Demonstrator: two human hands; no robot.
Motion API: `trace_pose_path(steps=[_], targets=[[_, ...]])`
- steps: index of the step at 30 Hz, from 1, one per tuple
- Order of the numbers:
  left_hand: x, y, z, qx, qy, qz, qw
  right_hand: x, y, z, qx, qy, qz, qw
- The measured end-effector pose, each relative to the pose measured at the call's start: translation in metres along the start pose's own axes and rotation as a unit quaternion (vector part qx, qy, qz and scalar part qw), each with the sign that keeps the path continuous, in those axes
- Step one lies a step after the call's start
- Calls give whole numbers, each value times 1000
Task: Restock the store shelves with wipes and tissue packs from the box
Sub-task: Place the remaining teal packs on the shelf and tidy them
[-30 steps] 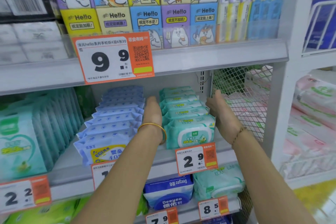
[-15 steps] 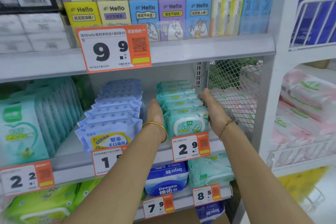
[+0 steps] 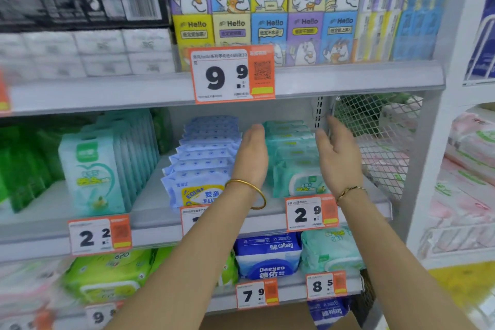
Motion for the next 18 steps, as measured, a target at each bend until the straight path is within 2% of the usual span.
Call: trace_pose_path(steps=[3, 5, 8, 9, 11, 14, 18], targets=[[-3, 57, 13, 2, -117, 152, 981, 39, -42, -21, 91, 123, -94, 984], [8, 96, 28, 9, -113, 277, 954, 54, -81, -35, 175, 139, -151, 963], [26, 133, 39, 53, -62, 419, 904, 62, -129, -49, 238, 117, -242, 933], [35, 140, 42, 59, -39, 432, 899, 63, -139, -52, 244, 109, -278, 923], [48, 147, 50, 56, -15, 389, 919, 64, -146, -55, 242, 92, -324, 910], [52, 149, 53, 29, -12, 300, 954, 62, -146, -57, 233, 83, -334, 910], [52, 149, 49, 44, -21, 244, 969, 61, -144, -60, 223, 95, -343, 907]])
Point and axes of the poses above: each hand's wrist, its own z-axis towards the middle knuckle, its own y-axis out of the back of the hand, x = y × z, the point moved 2 cm from there along z, towards the middle knuckle, and after that the axes turned 3 degrees about -y, right-handed, at the moved point
